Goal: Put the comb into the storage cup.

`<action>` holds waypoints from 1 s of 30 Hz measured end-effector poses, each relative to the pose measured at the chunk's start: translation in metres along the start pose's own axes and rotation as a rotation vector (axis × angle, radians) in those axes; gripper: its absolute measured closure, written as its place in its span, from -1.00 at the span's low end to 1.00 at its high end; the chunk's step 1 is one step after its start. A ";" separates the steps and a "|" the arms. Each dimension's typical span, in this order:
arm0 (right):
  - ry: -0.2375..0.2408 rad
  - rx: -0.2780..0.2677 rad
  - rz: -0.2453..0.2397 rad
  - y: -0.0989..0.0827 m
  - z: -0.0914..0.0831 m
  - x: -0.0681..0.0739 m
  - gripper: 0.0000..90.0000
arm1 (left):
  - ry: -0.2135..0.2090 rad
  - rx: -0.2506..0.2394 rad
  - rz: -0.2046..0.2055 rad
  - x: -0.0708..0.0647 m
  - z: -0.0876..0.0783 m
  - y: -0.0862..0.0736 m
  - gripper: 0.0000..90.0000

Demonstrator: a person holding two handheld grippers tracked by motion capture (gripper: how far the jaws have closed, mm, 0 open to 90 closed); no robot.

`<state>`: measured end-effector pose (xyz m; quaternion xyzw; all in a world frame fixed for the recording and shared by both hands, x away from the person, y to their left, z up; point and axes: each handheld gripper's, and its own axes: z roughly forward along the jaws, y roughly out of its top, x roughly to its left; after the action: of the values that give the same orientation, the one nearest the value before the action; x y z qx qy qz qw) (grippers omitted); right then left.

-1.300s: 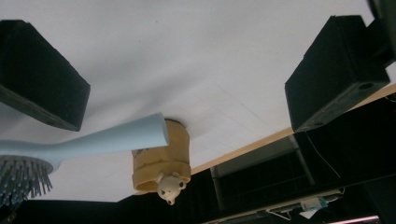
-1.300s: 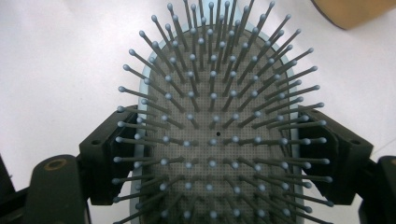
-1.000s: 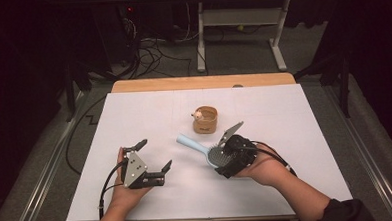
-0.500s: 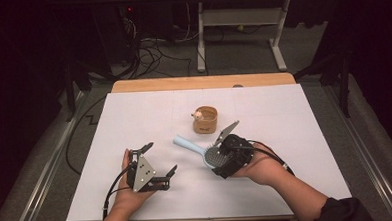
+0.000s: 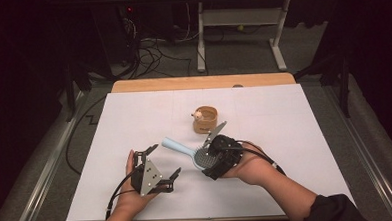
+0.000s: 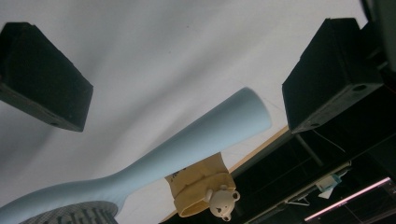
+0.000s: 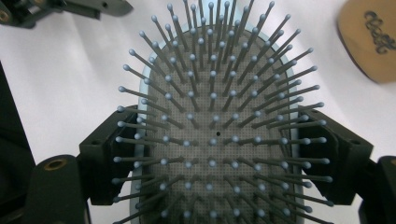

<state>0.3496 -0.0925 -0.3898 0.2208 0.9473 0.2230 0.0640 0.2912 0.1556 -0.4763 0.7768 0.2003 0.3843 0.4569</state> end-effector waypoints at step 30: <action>0.026 0.038 -0.039 0.025 0.019 0.016 -0.54 | 0.015 0.051 0.179 -0.020 0.008 0.003 -0.83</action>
<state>0.3498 -0.0578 -0.3961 0.2003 0.9563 0.2065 0.0518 0.2848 0.1363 -0.4848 0.8001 0.1432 0.4240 0.3994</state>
